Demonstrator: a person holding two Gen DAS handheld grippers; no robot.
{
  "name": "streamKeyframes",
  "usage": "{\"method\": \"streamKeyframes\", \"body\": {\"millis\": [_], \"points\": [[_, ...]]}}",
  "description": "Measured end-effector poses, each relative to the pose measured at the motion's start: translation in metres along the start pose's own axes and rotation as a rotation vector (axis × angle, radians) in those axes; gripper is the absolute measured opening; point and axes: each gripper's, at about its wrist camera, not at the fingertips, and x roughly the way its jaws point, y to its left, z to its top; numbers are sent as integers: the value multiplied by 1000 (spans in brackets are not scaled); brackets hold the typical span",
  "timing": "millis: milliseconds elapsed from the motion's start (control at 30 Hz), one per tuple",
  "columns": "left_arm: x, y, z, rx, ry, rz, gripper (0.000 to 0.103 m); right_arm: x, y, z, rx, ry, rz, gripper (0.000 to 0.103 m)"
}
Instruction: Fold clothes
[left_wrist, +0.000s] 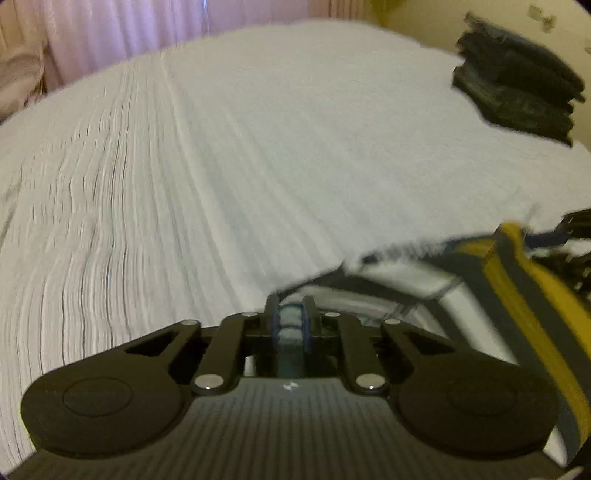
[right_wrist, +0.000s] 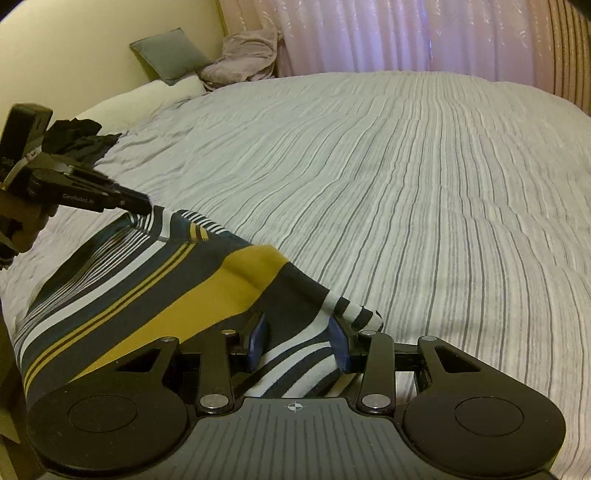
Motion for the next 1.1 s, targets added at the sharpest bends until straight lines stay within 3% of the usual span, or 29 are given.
{"method": "streamKeyframes", "body": {"millis": [167, 300, 400, 533, 667, 800, 900, 967, 1100], "points": [[16, 1, -8, -19, 8, -6, 11, 3, 7, 12, 3, 16, -17, 41], [19, 1, -9, 1, 8, -13, 12, -15, 17, 27, -13, -57, 3, 41], [15, 7, -11, -25, 4, -25, 15, -1, 28, 23, -52, -14, 23, 41], [-5, 3, -13, -32, -36, -22, 16, 0, 26, 17, -6, -7, 17, 41], [-41, -15, -33, 0, -96, -61, 16, -43, 58, 9, -101, -67, 24, 41], [-65, -47, -59, 36, -125, -123, 16, -62, 90, -29, -159, -66, 52, 41], [-58, -78, -79, 131, -92, -64, 16, -52, 101, -63, -207, -50, 32, 41], [-56, -96, -86, 187, -96, 0, 16, -54, 104, -65, -192, -53, 21, 41], [-79, -105, -91, 150, -159, 23, 16, -66, 115, -65, -188, -68, 10, 41]]}}
